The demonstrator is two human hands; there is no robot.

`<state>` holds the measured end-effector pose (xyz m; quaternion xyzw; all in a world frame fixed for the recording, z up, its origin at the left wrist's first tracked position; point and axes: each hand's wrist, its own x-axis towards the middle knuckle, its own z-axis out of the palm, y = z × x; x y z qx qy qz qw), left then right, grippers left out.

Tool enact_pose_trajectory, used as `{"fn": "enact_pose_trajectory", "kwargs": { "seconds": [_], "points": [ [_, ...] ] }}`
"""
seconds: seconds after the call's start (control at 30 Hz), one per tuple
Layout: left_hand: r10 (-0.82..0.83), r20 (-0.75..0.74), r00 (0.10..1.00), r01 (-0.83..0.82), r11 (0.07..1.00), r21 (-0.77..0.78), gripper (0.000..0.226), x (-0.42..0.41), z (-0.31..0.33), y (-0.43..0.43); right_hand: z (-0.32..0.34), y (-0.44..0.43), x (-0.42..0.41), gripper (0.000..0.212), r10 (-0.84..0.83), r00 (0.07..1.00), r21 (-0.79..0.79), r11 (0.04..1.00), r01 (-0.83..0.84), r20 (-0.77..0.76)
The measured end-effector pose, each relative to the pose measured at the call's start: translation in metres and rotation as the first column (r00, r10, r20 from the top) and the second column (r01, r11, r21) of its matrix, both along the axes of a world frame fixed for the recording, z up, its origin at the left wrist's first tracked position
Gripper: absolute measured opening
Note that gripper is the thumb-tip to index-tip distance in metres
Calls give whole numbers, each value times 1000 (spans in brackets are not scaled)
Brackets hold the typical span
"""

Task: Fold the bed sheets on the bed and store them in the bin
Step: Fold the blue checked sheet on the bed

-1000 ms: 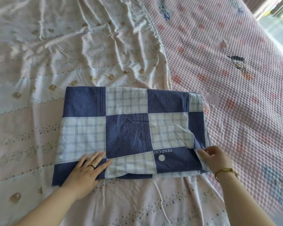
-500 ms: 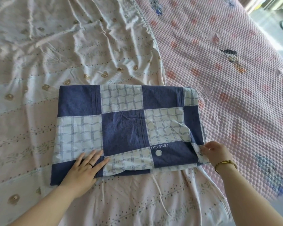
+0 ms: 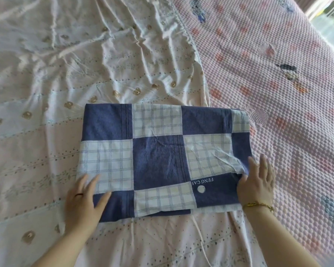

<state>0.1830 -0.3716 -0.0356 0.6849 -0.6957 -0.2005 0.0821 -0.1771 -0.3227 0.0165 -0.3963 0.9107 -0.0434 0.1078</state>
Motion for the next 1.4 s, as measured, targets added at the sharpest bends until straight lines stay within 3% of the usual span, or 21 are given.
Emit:
{"fn": "enact_pose_trajectory", "kwargs": {
  "seconds": [0.07, 0.13, 0.2, 0.27, 0.3, 0.43, 0.5, 0.57, 0.67, 0.73, 0.97, 1.13, 1.2, 1.27, 1.37, 1.4],
  "points": [
    [376, 14, 926, -373, 912, 171, 63, 8, 5, -8, -13, -14, 46, 53, 262, 964, -1, 965, -262, 40],
    [515, 25, 857, -490, 798, 350, 70, 14, 10, -16, -38, -22, 93, 61, 493, 862, 132, 853, -505, 118],
    [551, -54, 833, -463, 748, 476, 59, 17, 10, -25, -59, -23, 126, 62, 547, 805, 295, 749, -594, 231],
    [563, -90, 821, -444, 731, 519, 56, 19, 12, -32, -56, -26, 139, 79, 498, 793, 401, 685, -608, 352],
    [563, -101, 820, -433, 726, 534, 56, 20, 13, -35, -60, -30, 136, 87, 529, 808, 367, 720, -589, 259],
    [601, -230, 766, -389, 717, 578, 26, 20, 29, -40, -44, -43, 131, 60, 480, 791, 464, 641, -612, 380],
    [635, -329, 699, -382, 720, 579, 23, 21, 37, -38, -30, -51, 139, 61, 430, 808, 409, 705, -579, 403],
    [594, -397, 700, -348, 769, 537, 23, 21, 48, -39, -18, -55, 161, 59, 385, 796, 252, 805, -537, 467],
    [493, -497, 714, -292, 855, 429, 15, 31, 70, -38, 3, -55, 213, 53, 418, 662, -41, 862, -505, 622],
    [450, -513, 732, -293, 886, 359, 17, 44, 84, -35, 11, -52, 242, 48, 430, 592, -132, 868, -479, 681],
    [445, -477, 758, -315, 890, 330, 14, 119, 113, 14, 38, -24, 320, 38, 141, 316, -13, 927, -375, 938],
    [299, -613, 731, -129, 943, 306, 36, 96, 123, 25, 68, -32, 330, 34, 36, 136, -27, 997, -66, 990],
    [195, -693, 694, 62, 943, 328, 40, 81, 123, 23, 74, -40, 317, 37, 19, 145, -16, 1000, -25, 989],
    [126, -745, 655, 258, 889, 377, 47, 66, 116, 25, 73, -43, 301, 36, 36, 247, -34, 999, -10, 968],
    [210, -763, 611, 380, 768, 516, 42, 45, 77, 17, 60, -41, 280, 24, 79, 453, -68, 997, -40, 888],
    [252, -718, 649, 354, 735, 578, 37, 40, 65, 13, 55, -38, 274, 20, 74, 486, -59, 997, -45, 871]
  ]
}}
